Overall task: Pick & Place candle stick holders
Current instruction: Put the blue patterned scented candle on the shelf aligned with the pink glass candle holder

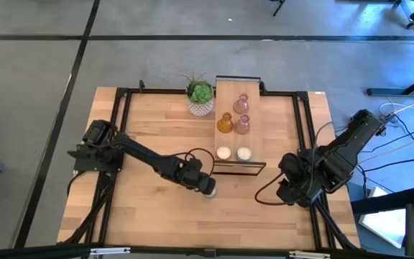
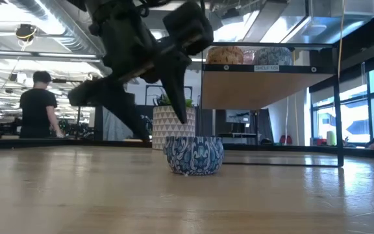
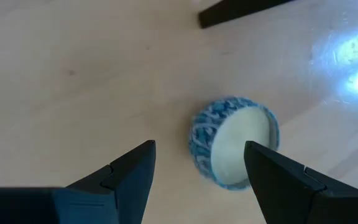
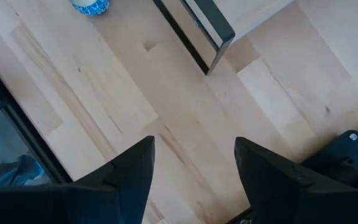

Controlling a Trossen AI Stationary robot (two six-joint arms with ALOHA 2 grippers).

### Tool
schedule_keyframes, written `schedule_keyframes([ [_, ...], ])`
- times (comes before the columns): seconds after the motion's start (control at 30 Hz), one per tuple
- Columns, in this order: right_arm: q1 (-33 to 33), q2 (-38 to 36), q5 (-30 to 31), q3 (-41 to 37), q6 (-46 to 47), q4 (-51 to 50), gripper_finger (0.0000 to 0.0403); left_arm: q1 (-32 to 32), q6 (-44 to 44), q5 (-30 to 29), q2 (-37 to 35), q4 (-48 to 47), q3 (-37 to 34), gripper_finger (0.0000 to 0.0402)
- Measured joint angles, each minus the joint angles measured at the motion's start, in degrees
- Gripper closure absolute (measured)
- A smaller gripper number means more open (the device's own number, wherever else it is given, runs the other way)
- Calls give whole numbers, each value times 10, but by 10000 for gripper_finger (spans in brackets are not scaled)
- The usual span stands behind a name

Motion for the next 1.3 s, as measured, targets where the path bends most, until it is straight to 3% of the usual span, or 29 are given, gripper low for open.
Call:
schedule_keyframes([
  [0.4, 0, 0, 6, 0, 7, 18, 178, 9, 46, 4, 8, -1, 0, 163],
  [0.97, 0, 0, 10, 0, 9, 19, 178, -1, 54, 27, 50, 27, 2, 221],
  [1.13, 0, 0, 10, 0, 9, 25, 178, -1, 63, 34, 44, 9, 9, 276],
  [1.3, 0, 0, 14, 0, 9, 25, 178, 1, 101, 58, 45, -28, 34, 383],
])
